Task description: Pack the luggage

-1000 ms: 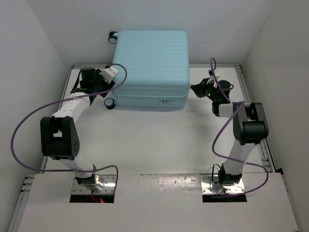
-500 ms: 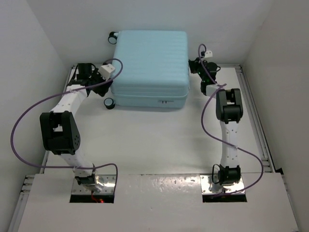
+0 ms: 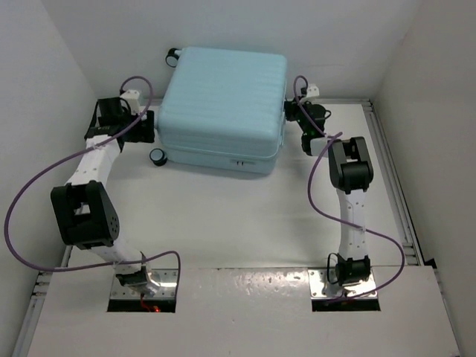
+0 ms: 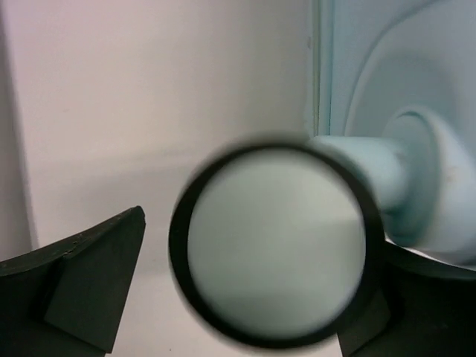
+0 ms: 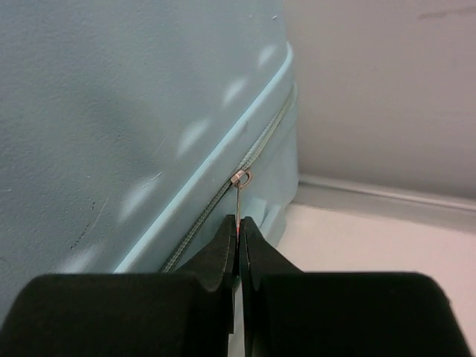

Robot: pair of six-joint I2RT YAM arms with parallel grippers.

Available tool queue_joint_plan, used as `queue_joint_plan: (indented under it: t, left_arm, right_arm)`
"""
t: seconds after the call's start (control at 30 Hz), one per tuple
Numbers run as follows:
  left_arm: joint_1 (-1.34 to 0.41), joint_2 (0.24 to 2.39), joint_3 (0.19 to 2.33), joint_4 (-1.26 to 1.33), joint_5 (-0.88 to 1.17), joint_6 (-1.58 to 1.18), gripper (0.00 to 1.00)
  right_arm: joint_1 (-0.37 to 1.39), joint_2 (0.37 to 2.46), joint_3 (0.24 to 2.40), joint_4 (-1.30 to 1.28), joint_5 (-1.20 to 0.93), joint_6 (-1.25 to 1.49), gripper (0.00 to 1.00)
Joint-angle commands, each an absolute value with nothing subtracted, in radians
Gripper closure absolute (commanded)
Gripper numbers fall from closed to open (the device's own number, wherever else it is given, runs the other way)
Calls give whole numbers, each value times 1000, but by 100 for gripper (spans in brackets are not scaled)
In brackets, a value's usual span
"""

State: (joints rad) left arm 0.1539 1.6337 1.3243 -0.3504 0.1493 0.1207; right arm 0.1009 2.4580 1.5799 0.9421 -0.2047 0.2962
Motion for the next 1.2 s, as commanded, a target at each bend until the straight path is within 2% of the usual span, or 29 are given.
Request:
queue_joint_plan:
  t: [0.0,0.13,0.27,0.4,0.47,0.6,0.7,0.8,0.9,0.93,0.97,1.07,1.17]
  left_arm:
    - [245,1496,1367,-87,-29,-37,0]
    - [267,1393,1318,-87,-11,-15,0]
    - [291,1290,1279,-87,66,59,0]
    - [278,1203,1316,-329,549,297,0]
    - [203,1158,1316,-473,598,385,0]
    - [-83,1056,1214,-587,534,423,14]
    - [-266,1029,1189,-588,462,370,15]
    - [-375,1052,1189,-588,362,264,20]
    - [-555,1063,1136,-547,167,174,24]
    - [-589,1078,1118,-520,166,152,24]
    - [-615,1095,1106,-499,40,137,24]
    - [-678,1204,1106,-479,-133,114,24]
    - [-701,1279,1075,-454,-222,114,28]
  right_arm:
    - [179,2327,1456,1075,-301,360,100]
    - [250,2246,1307,1138,-385,420,100]
    - [331,2206,1263,1166,-452,471,100]
    - [400,2163,1227,1181,-469,515,100]
    - [422,2157,1227,1183,-483,537,100]
    - [494,2143,1226,1192,-503,560,100]
    - [532,2137,1235,1193,-502,569,100]
    - [564,2134,1252,1186,-499,581,100]
    - [603,2131,1278,1186,-494,586,100]
    - [603,2129,1282,1184,-491,586,100]
    - [607,2126,1288,1184,-494,581,100]
    - [611,2120,1293,1175,-485,572,100]
    - [600,2114,1289,1158,-482,565,100]
